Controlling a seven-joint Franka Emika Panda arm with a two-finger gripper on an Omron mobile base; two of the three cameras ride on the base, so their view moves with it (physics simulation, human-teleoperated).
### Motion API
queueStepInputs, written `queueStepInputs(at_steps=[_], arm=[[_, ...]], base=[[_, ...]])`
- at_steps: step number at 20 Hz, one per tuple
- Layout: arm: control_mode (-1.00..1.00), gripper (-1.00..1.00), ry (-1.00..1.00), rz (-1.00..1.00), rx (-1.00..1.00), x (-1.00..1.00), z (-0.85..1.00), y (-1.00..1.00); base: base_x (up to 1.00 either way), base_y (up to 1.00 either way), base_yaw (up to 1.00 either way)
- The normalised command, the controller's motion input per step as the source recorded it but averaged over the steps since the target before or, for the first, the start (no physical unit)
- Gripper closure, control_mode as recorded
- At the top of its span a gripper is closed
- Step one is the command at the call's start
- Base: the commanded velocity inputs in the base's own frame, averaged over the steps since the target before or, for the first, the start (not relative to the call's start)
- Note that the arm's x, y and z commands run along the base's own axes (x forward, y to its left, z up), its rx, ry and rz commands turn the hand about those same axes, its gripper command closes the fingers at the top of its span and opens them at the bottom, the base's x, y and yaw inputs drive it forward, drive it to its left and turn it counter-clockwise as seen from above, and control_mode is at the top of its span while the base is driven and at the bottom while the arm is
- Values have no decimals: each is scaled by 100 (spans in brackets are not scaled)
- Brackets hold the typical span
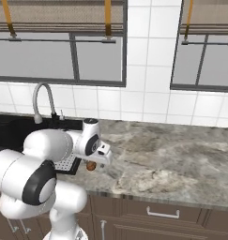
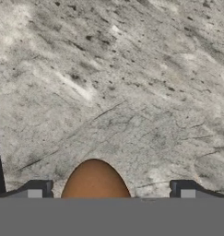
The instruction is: Gather the eggs and milk located in the vicinity of the sink area and place them right next to the bowl.
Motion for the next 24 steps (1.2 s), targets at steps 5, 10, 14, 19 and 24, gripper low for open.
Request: queueStepInputs(at_steps=[5,10,14,19,24], arm=[[-100,-100,4,0,0,3,0,0],[-100,-100,1,0,0,-10,0,0],[-100,-100,0,0,0,-13,0,0],[-100,-100,0,0,0,-4,-4,0],[-100,-100,0,0,0,0,-20,4]], base=[[0,0,0],[0,0,0],[0,0,0],[0,0,0],[0,0,0]])
